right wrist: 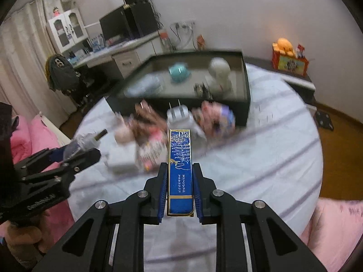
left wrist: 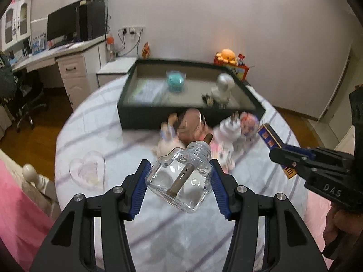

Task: Organize rigid objects
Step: 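Carry the blue box and glass bottle into the green tray and release both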

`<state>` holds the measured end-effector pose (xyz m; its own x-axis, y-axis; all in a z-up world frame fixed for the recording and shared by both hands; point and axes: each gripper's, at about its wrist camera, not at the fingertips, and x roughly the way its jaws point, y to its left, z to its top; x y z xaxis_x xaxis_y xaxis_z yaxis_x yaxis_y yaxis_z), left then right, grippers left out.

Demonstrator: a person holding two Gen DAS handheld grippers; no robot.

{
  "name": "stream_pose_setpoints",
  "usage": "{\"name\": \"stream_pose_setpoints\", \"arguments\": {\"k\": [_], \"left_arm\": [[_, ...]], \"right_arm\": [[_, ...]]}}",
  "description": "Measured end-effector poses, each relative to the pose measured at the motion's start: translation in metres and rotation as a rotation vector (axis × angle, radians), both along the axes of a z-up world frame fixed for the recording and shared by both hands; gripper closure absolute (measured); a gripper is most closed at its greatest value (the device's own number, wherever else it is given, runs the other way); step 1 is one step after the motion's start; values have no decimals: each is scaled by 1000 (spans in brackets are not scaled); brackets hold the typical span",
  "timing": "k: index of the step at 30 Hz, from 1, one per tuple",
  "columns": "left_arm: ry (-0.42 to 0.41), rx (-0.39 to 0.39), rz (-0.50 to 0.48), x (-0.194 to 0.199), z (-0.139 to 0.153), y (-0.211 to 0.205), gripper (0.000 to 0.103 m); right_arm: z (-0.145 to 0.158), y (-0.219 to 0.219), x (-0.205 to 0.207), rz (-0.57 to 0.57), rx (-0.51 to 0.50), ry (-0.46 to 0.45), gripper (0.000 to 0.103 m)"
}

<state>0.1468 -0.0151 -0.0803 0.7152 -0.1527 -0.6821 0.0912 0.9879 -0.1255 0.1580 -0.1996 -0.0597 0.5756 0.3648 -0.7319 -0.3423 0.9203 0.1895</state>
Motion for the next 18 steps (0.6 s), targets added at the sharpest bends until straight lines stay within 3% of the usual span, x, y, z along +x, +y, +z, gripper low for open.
{"name": "stream_pose_setpoints", "arguments": {"k": [10, 18], "left_arm": [[-96, -5, 26, 87, 49, 17, 49], [-40, 8, 24, 171, 31, 13, 49]], "right_arm": [[59, 20, 87, 21, 6, -131, 82], [42, 43, 162, 21, -13, -77, 82]]}}
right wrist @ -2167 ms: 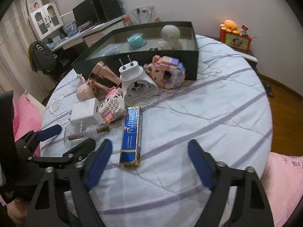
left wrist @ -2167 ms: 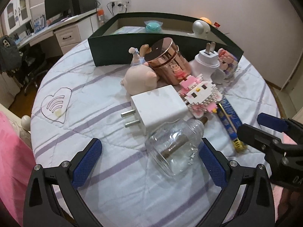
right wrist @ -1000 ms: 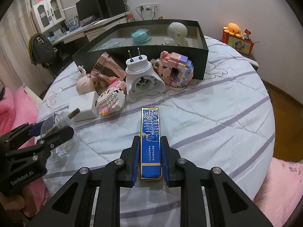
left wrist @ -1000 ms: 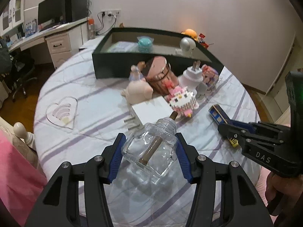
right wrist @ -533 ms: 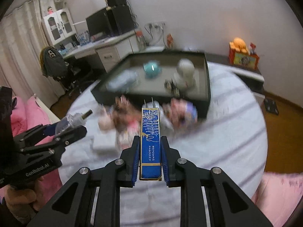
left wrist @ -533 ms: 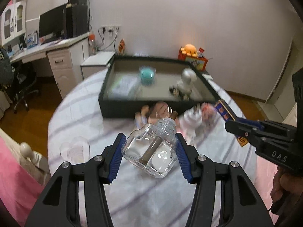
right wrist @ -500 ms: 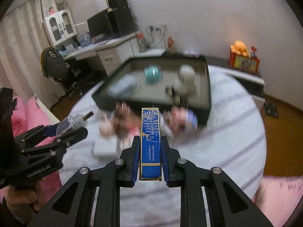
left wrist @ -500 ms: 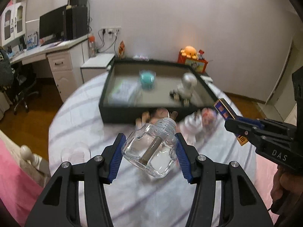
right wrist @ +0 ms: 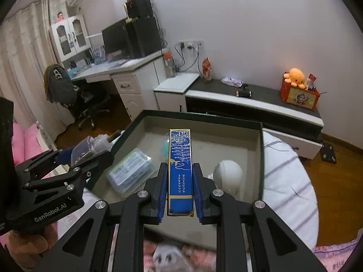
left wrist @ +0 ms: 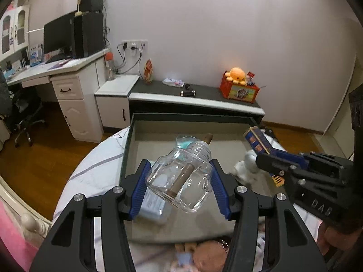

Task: Organize rigid objects
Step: 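Carry the blue box and glass bottle into the green tray and release both, then withdraw both grippers and move them toward the white charger and pink block figure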

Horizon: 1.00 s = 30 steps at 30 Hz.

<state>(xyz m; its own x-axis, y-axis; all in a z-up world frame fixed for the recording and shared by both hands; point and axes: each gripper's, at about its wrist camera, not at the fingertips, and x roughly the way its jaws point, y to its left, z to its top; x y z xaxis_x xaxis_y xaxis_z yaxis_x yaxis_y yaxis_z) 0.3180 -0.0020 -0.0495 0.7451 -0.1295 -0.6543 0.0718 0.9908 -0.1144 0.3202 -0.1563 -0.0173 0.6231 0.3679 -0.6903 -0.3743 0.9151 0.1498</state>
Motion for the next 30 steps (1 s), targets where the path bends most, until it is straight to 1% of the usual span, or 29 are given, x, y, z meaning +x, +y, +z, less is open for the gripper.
{"name": "stream_pose_setpoints", "arguments": {"k": [4, 6, 10, 13, 15, 16, 17, 18, 19, 20, 21, 22, 23, 26, 27, 28, 30], "left_arm": [[55, -1, -9, 28, -21, -2, 49], [78, -4, -12, 40, -30, -2, 49], [115, -5, -20, 53, -43, -3, 49], [134, 8, -11, 57, -48, -2, 48], [128, 18, -1, 56, -47, -2, 38], [114, 19, 8, 53, -45, -1, 28], [102, 27, 22, 50, -42, 0, 22], [90, 34, 36, 47, -39, 3, 20], [81, 32, 44, 43, -36, 6, 14], [67, 22, 56, 38, -32, 12, 9], [58, 17, 65, 34, -29, 15, 7], [46, 12, 74, 29, -25, 19, 2], [32, 7, 83, 21, -20, 23, 0], [0, 6, 99, -1, -7, 30, 0], [-8, 5, 103, -8, -4, 31, 0], [-14, 4, 105, -14, 0, 33, 0], [-35, 4, 103, -34, 9, 33, 0]], "right_arm": [[-27, 8, 29, -4, -25, 55, 82], [-36, 10, 34, -5, -37, 66, 82], [-45, 14, 44, -2, -61, 83, 82], [-50, 16, 46, -1, -74, 88, 82], [-50, 17, 46, -6, -87, 86, 82], [-50, 16, 45, -8, -91, 83, 77], [-49, 16, 45, -11, -88, 79, 72], [-48, 14, 44, -23, -86, 75, 62], [-46, 11, 43, -34, -82, 71, 53], [-44, 8, 43, -40, -71, 67, 48], [-42, 4, 42, -46, -59, 66, 37], [-40, 1, 40, -57, -51, 61, 24], [-36, -2, 38, -68, -42, 53, 19], [-25, -9, 24, -75, 23, 33, 15], [-22, -12, 17, -85, 37, 27, 11], [-18, -14, 10, -94, 51, 19, 1], [-11, -19, -4, -109, 90, 1, 0]]}}
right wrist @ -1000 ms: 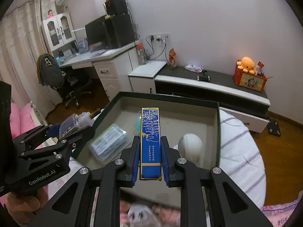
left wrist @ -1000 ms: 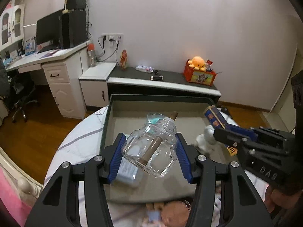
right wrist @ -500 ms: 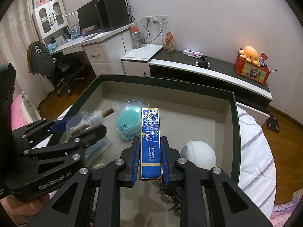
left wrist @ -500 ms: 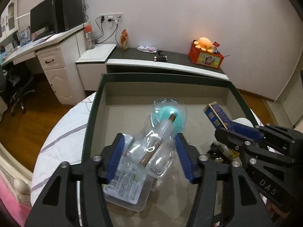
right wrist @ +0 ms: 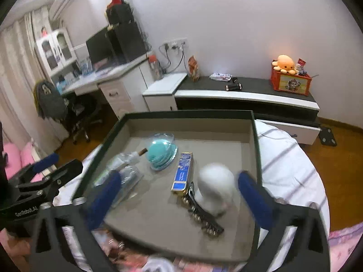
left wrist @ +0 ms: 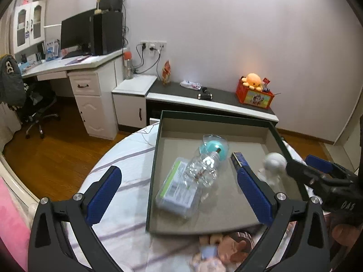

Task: Organize rigid objects
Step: 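Withdraw both grippers and move them toward the white charger and pink block figure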

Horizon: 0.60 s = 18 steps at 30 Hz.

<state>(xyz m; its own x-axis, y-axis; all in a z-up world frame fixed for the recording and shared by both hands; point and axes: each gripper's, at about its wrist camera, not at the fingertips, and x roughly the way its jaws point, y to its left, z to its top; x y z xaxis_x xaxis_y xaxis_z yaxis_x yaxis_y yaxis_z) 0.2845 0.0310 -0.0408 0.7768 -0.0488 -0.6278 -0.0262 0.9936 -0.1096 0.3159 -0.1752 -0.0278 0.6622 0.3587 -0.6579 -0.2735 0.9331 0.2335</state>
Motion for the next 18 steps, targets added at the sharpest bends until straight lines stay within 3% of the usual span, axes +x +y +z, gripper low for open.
{"name": "stream_pose_setpoints", "arguments": {"k": [5, 18], "left_arm": [[-33, 30, 0, -44, 17, -6, 0], [-80, 52, 32, -136, 50, -9, 0]], "right_arm": [[21, -8, -48, -25, 62, -46, 0], [57, -28, -169, -126, 38, -163, 0]]}}
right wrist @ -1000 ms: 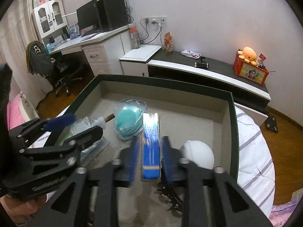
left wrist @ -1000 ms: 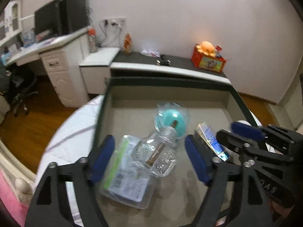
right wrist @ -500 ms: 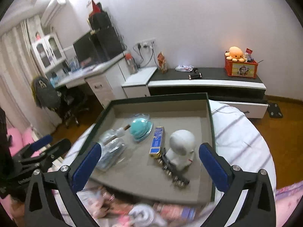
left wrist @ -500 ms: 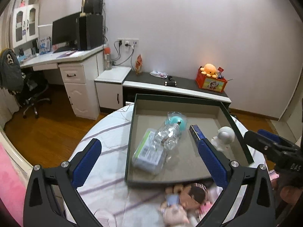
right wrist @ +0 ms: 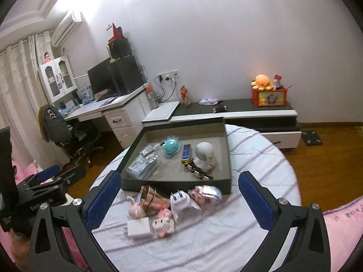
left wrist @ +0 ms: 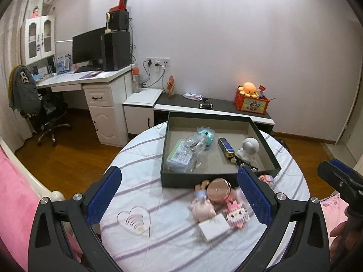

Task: Organize rigid objects
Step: 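Withdraw both grippers and move them toward the white charger and pink block figure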

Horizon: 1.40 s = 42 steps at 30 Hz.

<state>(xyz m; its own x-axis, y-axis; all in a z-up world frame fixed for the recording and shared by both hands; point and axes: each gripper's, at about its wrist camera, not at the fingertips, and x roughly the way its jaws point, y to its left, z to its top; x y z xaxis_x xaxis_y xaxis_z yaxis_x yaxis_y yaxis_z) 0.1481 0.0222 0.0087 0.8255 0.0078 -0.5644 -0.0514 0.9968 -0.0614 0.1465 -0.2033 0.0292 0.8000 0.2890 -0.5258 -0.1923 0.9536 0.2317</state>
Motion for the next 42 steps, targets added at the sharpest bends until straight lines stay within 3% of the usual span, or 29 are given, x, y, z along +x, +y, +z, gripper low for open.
{"name": "stream_pose_setpoints", "arguments": {"k": [6, 17, 34, 42], "left_arm": [[19, -29, 11, -31, -4, 3, 0], [23, -22, 13, -60, -7, -1, 0], [80, -24, 0, -55, -29, -6, 0], [136, -25, -20, -37, -55, -14, 0]], "right_arm": [[1, -7, -36, -14, -13, -15, 0], [-3, -11, -59, 6, -2, -12, 0], [-14, -11, -56, -3, -22, 17, 0], [-33, -12, -40, -4, -40, 70, 0]]}}
